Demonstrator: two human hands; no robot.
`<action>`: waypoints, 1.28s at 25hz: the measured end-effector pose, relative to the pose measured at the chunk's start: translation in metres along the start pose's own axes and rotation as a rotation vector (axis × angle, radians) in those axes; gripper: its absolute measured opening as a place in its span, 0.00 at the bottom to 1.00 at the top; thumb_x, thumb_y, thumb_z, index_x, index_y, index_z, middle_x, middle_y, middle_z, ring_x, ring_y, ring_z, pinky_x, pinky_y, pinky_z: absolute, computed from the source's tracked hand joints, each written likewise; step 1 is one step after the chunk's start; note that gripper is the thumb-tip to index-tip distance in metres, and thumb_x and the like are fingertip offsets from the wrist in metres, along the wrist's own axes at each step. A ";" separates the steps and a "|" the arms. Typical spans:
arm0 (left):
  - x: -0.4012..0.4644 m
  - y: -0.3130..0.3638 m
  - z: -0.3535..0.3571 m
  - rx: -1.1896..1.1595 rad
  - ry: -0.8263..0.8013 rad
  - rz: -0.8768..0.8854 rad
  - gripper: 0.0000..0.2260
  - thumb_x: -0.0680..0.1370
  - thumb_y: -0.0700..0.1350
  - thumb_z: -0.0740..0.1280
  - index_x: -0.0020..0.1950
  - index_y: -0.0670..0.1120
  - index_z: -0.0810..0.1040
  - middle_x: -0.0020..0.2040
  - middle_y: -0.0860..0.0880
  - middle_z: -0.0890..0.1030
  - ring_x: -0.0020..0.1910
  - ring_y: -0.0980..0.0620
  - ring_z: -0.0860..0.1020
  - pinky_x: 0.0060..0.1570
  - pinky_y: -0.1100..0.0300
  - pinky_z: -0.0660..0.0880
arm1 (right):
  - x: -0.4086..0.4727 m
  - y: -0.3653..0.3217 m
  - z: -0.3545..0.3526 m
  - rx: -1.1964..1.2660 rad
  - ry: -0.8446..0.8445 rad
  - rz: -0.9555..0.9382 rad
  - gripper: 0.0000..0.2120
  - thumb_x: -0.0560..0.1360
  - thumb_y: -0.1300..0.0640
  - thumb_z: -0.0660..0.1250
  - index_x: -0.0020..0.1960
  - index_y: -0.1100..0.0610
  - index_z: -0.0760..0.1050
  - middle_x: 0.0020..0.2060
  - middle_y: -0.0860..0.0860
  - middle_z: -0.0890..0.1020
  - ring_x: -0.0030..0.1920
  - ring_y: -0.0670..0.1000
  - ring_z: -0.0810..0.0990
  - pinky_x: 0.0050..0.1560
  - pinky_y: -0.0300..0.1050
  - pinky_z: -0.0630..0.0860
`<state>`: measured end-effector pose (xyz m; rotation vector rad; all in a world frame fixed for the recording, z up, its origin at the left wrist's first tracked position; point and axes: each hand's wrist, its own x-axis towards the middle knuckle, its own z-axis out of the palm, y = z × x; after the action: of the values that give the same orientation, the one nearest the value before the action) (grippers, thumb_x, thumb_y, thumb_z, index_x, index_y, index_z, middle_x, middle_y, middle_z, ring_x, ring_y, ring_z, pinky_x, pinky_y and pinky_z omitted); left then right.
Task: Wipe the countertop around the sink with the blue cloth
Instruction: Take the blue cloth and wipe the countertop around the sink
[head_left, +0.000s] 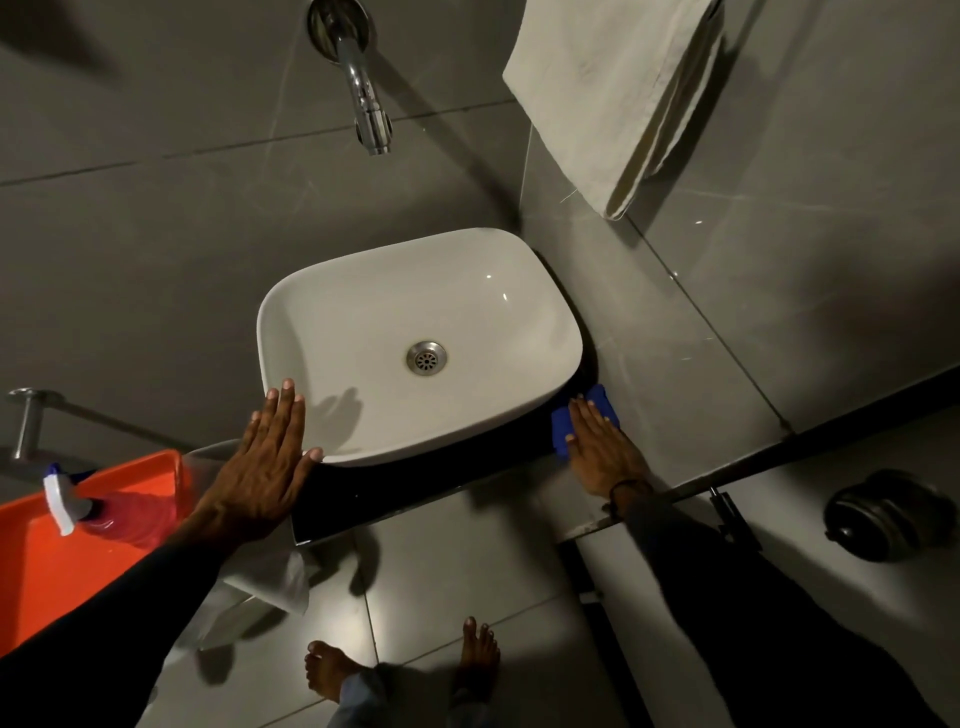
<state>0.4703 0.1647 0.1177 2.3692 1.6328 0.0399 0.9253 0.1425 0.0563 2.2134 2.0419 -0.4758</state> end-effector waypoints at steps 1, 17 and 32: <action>0.001 -0.001 0.000 0.004 0.005 0.004 0.44 0.79 0.68 0.33 0.81 0.33 0.46 0.84 0.37 0.45 0.83 0.37 0.46 0.82 0.39 0.52 | 0.006 0.004 -0.007 0.002 -0.034 0.015 0.28 0.85 0.53 0.47 0.81 0.59 0.43 0.82 0.53 0.48 0.82 0.51 0.47 0.81 0.46 0.47; -0.004 0.002 -0.008 0.024 -0.002 -0.022 0.44 0.78 0.65 0.30 0.82 0.34 0.48 0.83 0.35 0.45 0.83 0.36 0.46 0.83 0.42 0.49 | -0.072 -0.191 0.076 0.201 -0.027 -0.239 0.31 0.83 0.52 0.51 0.81 0.57 0.40 0.82 0.51 0.44 0.82 0.52 0.42 0.82 0.49 0.40; -0.052 0.038 0.066 -0.665 0.279 -0.755 0.14 0.83 0.48 0.65 0.62 0.40 0.79 0.60 0.38 0.77 0.61 0.37 0.77 0.57 0.51 0.73 | -0.060 -0.236 0.056 0.529 0.085 0.000 0.25 0.75 0.54 0.69 0.70 0.56 0.72 0.65 0.54 0.75 0.66 0.55 0.75 0.63 0.49 0.77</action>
<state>0.4969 0.0913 0.0693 1.2213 2.1067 0.6678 0.6800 0.0934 0.0544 2.5428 2.1485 -1.0436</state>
